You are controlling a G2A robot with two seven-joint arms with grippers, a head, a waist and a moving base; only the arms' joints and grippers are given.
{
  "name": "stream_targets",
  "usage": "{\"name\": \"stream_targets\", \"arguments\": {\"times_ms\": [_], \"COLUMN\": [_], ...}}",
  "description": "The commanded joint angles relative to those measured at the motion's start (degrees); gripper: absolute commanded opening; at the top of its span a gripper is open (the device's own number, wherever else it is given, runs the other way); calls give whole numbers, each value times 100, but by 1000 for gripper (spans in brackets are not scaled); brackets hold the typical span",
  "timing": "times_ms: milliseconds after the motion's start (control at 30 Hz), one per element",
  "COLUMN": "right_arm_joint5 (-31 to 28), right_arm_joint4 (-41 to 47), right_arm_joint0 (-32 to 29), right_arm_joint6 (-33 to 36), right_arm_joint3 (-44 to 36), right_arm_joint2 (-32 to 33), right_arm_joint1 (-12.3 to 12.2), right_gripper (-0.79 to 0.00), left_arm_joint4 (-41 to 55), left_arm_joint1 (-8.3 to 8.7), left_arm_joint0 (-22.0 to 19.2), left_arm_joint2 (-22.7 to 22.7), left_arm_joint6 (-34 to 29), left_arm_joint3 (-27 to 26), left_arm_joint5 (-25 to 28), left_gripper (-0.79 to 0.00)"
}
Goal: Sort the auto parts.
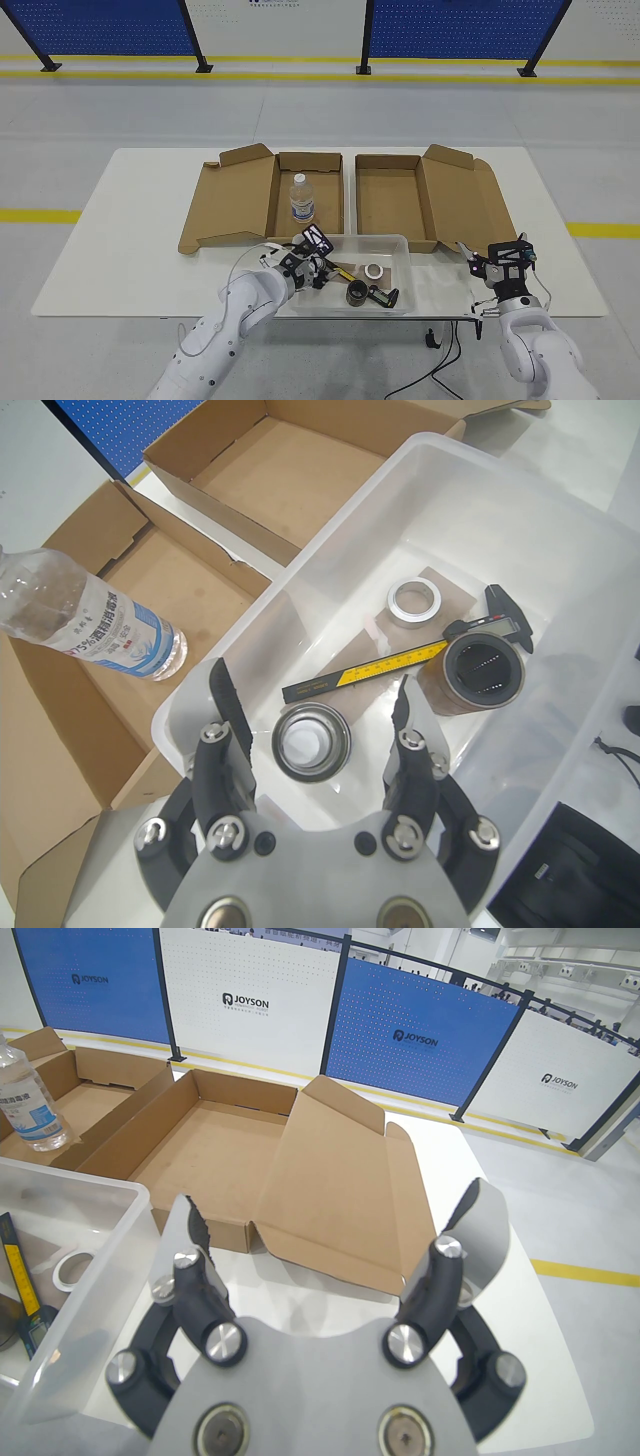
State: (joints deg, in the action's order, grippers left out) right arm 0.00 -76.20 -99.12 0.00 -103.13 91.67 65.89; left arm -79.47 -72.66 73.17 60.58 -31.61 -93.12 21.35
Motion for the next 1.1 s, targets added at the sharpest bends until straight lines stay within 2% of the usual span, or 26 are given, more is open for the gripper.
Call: {"name": "stream_targets", "arguments": {"times_ms": [0,167,233,333,400,733,800,833,867,900,1067], "right_arm_joint5": [0,0,0,0,0,0,0,0,0,0,0], "right_arm_joint4": [0,0,0,0,0,0,0,0,0,0,0], "right_arm_joint0": [0,0,0,0,0,0,0,0,0,0,0], "right_arm_joint6": [0,0,0,0,0,0,0,0,0,0,0], "right_arm_joint3": [0,0,0,0,0,0,0,0,0,0,0], "right_arm_joint2": [0,0,0,0,0,0,0,0,0,0,0], "right_arm_joint1": [0,0,0,0,0,0,0,0,0,0,0], "right_gripper": [0,0,0,0,0,0,0,0,0,0,0], "left_arm_joint4": [9,25,45,129,169,178,171,169,167,165,136], "left_arm_joint1": [6,18,20,21,22,19,23,25,27,30,59], "left_arm_joint0": [14,30,36,39,32,-15,-12,-10,-9,-2,50], "left_arm_joint2": [-7,1,-8,0,2,-65,-65,-61,-52,-41,57], "left_arm_joint6": [-49,-133,-195,-276,-305,-275,-255,-250,-232,-202,-128], "left_arm_joint3": [13,-3,2,14,43,246,254,255,240,223,42], "left_arm_joint5": [40,68,82,62,54,18,19,16,4,-8,-4], "left_gripper": [-209,-231,-274,-388,-422,-486,-551,-628,-763,-785,-785]}}
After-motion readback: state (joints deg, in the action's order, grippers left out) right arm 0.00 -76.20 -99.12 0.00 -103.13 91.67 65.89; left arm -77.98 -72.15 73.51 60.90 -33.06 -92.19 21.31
